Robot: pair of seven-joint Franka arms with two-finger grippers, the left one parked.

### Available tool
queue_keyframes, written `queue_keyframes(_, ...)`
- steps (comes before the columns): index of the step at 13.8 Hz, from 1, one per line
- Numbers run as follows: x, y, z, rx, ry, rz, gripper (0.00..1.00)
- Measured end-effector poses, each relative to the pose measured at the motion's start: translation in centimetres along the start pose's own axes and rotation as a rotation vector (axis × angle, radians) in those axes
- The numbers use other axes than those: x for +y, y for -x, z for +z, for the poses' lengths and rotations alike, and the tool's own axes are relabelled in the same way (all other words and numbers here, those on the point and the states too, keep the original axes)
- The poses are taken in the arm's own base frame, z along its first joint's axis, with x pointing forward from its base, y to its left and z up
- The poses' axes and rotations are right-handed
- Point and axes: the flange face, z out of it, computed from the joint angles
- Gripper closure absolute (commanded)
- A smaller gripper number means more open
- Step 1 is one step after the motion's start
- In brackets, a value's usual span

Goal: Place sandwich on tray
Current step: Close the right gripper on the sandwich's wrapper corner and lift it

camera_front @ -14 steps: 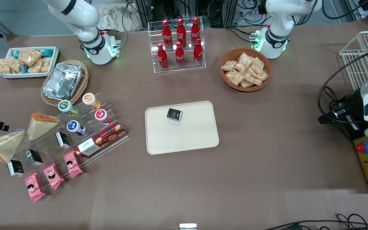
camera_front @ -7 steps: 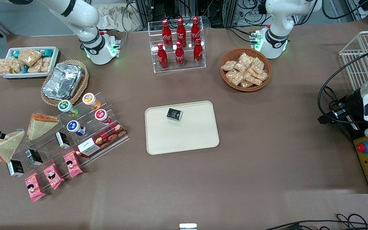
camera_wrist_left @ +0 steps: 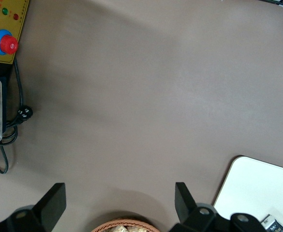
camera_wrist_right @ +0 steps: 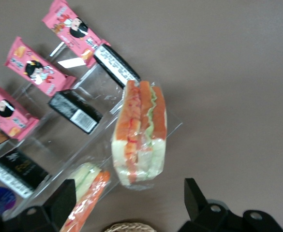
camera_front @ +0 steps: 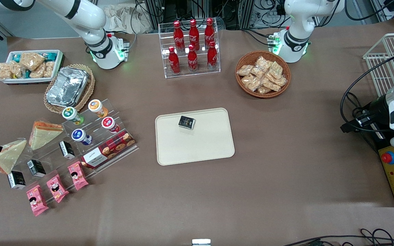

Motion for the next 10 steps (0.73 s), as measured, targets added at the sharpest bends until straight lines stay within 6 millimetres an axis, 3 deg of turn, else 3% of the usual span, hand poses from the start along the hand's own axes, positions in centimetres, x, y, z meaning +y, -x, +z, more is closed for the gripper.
queue_keyframes(7,0.0,-1.5,4.1,-0.003,0.002,-0.007,0.03)
queue_keyframes(8,0.0,-1.6,4.3,-0.005,0.001,-0.008,0.09)
queue_keyframes(9,0.0,-1.6,4.5,-0.007,0.0,-0.008,0.26)
queue_keyframes(10,0.0,-1.6,4.6,-0.008,0.0,-0.008,0.31)
